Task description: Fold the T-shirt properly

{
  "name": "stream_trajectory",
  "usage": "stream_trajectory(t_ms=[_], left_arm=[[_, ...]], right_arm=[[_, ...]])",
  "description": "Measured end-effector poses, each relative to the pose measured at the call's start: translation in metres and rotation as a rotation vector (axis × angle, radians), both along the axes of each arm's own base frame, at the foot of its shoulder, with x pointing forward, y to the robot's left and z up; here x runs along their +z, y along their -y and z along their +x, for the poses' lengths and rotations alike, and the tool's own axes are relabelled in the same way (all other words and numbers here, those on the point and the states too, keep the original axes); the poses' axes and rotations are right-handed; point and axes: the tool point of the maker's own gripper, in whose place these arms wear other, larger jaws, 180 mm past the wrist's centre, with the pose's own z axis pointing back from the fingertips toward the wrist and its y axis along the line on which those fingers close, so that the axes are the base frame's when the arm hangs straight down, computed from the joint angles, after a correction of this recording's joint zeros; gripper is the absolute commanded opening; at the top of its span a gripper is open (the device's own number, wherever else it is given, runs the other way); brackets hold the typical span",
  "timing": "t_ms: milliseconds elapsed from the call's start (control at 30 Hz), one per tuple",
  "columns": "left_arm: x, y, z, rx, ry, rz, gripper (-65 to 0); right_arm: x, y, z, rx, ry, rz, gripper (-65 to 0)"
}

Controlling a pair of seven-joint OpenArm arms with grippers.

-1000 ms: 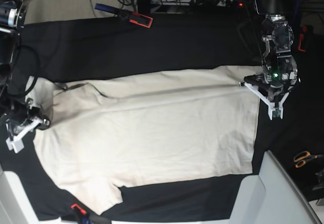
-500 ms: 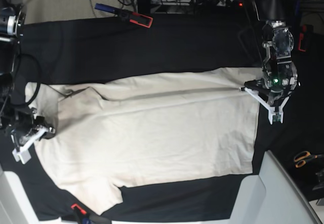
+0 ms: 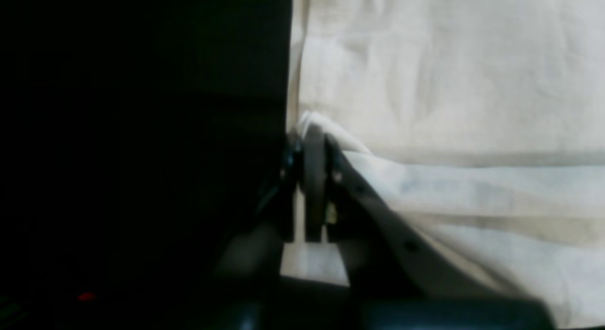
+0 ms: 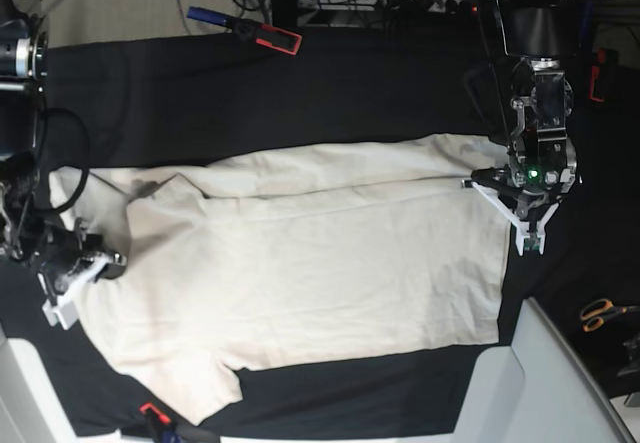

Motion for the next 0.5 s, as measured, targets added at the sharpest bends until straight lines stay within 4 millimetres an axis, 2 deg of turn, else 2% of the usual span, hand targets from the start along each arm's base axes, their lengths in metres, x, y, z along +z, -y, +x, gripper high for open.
stream_trajectory(t_ms=[500], left_arm=[[0.0055,-0.0005,0.0075,0.004,0.018,-0.001,-65.0]], right_arm=[[0.0077,0.0015,0.0084,-0.01,0.033,0.002,-64.8]])
